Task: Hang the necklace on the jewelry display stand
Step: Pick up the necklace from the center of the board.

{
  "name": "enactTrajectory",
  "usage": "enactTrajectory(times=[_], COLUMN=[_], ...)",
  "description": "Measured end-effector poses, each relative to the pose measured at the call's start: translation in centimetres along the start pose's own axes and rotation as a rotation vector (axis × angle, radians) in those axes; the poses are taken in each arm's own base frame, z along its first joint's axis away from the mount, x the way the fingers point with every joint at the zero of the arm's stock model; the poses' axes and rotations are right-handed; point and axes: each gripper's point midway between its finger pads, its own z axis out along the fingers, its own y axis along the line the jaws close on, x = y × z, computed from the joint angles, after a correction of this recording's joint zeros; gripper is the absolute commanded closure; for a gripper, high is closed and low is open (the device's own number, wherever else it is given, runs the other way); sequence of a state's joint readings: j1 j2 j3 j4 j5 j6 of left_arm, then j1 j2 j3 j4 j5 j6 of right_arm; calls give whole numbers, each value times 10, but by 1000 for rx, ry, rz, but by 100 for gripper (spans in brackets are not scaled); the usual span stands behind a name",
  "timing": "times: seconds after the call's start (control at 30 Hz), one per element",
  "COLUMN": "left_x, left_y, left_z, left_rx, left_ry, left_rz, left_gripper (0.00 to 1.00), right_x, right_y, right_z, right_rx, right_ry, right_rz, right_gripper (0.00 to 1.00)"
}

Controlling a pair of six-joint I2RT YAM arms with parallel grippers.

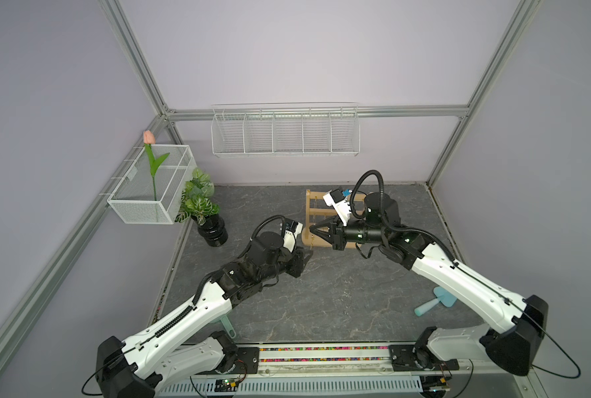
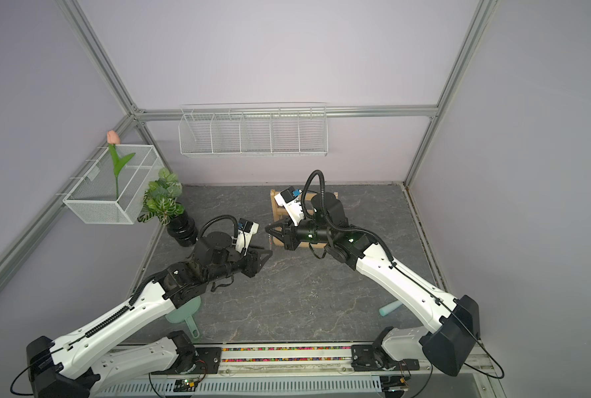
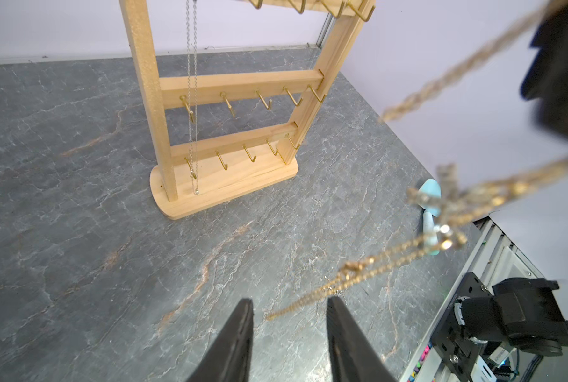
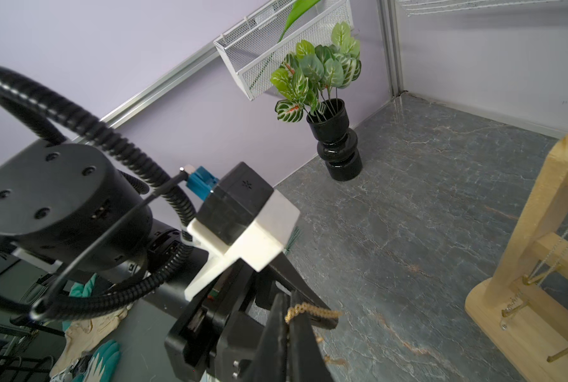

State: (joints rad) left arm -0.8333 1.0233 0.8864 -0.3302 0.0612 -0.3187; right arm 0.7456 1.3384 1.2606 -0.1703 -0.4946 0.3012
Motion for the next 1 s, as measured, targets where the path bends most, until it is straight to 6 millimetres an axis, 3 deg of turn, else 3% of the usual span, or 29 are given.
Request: enactTrajectory(times=[0.27, 0.6, 1.0], left_x=[-17, -20, -17], left_y=[1, 3, 11], left_z=[-1, -1, 14], left_rx=[-14, -26, -65], left_ry=[-75, -86, -76], left_rz=[6, 9, 7], left_gripper=[68, 66, 62], right_x=[1, 0, -3], right_y=[-1, 1, 8], right_z=[1, 2, 3], right_rx=[1, -11, -61], right_ry=[5, -1, -17], right_rz=[32, 50, 86], right_gripper=[93, 93, 93])
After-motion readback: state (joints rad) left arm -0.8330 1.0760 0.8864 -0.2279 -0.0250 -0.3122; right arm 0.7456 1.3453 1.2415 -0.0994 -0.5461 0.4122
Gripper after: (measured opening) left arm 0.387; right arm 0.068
